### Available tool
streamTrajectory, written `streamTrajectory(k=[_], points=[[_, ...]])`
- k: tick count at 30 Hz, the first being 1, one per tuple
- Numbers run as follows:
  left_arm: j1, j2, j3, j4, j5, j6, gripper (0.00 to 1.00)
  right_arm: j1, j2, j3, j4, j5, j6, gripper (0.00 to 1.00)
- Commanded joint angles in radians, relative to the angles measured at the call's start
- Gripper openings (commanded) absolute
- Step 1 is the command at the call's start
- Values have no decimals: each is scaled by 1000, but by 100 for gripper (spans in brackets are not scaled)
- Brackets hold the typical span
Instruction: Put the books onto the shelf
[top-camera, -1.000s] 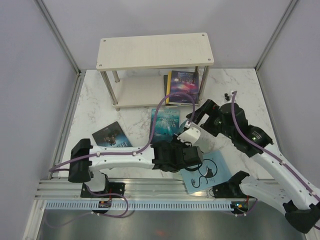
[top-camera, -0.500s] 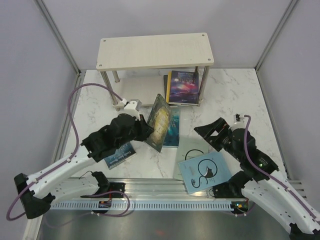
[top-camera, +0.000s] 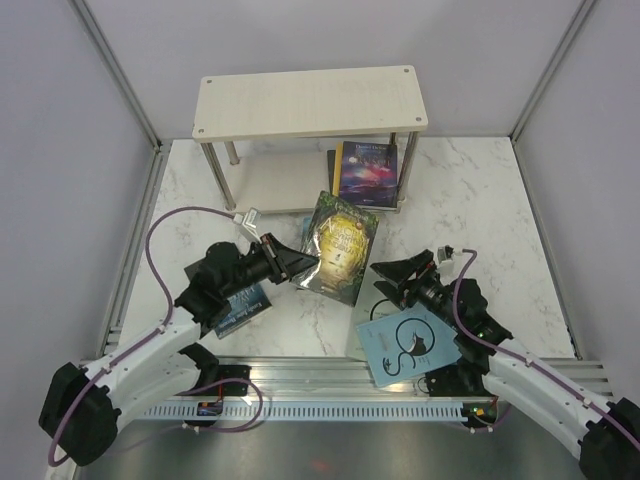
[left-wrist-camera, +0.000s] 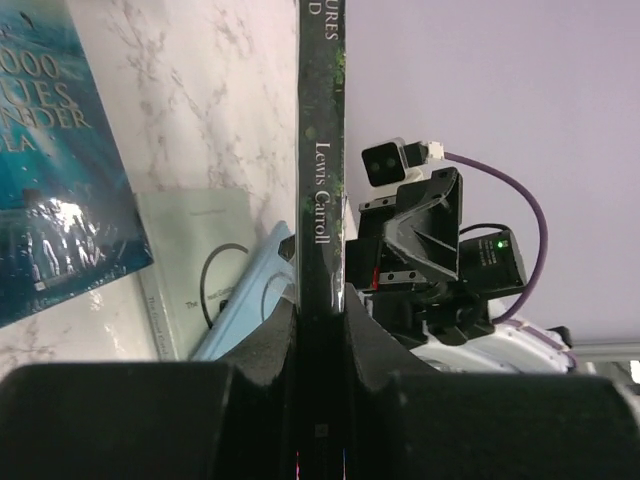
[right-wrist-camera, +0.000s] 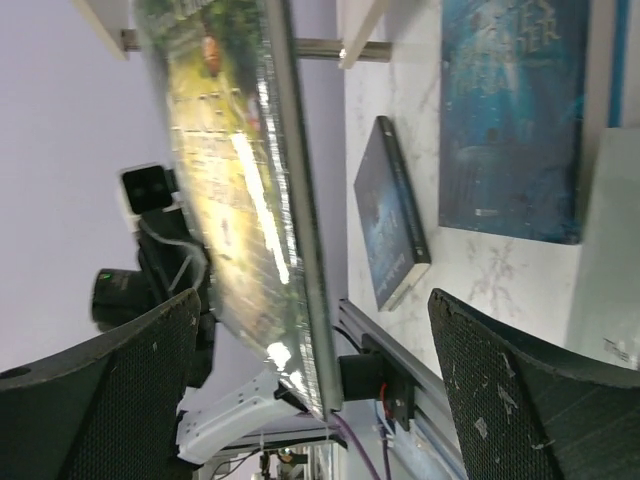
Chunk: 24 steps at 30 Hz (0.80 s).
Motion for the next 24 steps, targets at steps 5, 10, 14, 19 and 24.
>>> streamTrajectory(k=[5, 10, 14, 19, 24], points=[[17, 121, -122, 691, 111, -310, 2, 2, 103, 35, 254, -51, 37, 96], [17, 181, -127, 774, 102, -327, 2, 17, 146, 27, 286, -43, 34, 88], [17, 210, -139, 806, 76, -327, 2, 49, 158, 32, 332, -20, 37, 74], [17, 236, -151, 835, 42, -329, 2, 77, 175, 58, 358, -14, 23, 60], [17, 282, -169, 903, -10, -358, 2, 112, 212, 87, 415, -9, 22, 48]])
